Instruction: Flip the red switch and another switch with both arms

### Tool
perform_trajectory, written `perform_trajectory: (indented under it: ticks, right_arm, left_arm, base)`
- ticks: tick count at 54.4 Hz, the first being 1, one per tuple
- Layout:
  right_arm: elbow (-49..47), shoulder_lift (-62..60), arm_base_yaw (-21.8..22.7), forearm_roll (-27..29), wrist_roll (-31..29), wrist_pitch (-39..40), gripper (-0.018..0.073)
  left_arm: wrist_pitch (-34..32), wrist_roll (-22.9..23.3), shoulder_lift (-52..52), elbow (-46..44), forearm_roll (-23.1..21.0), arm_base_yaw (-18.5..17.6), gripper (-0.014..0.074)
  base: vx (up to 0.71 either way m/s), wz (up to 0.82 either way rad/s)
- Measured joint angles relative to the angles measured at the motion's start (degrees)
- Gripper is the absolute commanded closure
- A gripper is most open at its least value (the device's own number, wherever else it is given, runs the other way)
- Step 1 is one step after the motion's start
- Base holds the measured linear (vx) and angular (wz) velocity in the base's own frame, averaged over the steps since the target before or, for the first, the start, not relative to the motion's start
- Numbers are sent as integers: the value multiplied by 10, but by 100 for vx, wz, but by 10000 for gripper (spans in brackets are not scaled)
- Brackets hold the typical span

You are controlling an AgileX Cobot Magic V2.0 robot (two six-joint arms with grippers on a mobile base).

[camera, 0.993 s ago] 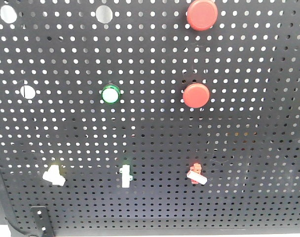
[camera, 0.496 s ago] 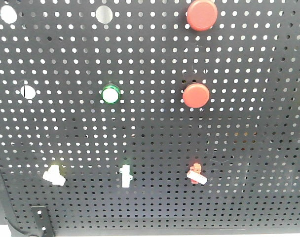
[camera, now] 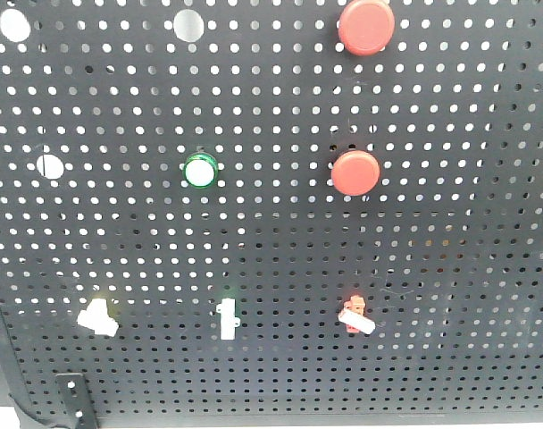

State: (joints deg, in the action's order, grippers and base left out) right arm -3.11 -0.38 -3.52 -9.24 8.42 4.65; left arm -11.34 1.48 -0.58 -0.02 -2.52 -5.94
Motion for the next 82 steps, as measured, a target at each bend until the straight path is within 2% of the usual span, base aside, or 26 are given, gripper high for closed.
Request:
perform_trajectory:
  ticks: [8, 19, 33, 47, 66, 74, 82]
  right_arm:
    - [-101, 49, 0, -16, 0, 7, 566]
    - [-182, 166, 0, -40, 0, 4, 566]
    - [-184, 290, 0, -39, 1, 3, 566]
    - [-184, 341, 0, -39, 1, 72, 566]
    - [-184, 349, 0, -39, 1, 77, 566]
    - [-184, 349, 0, -39, 1, 77, 566]
    - [-184, 349, 0, -39, 1, 77, 566]
  left_arm:
    - [4, 2, 10, -83, 0, 0, 594]
    - [28, -21, 115, -221, 3, 0, 594]
    - [82, -40, 239, -238, 4, 0, 594]
    - [81, -41, 349, -238, 4, -5, 594]
    - [-45, -41, 523, -273, 4, -104, 594]
    - [-69, -41, 590, -310, 4, -121, 594]
    - [-81, -42, 636, -337, 4, -122, 594]
  base:
    - [0, 0]
    - [0, 0]
    - [0, 0]
    - [0, 0]
    - [0, 0]
    - [0, 0]
    - [0, 0]
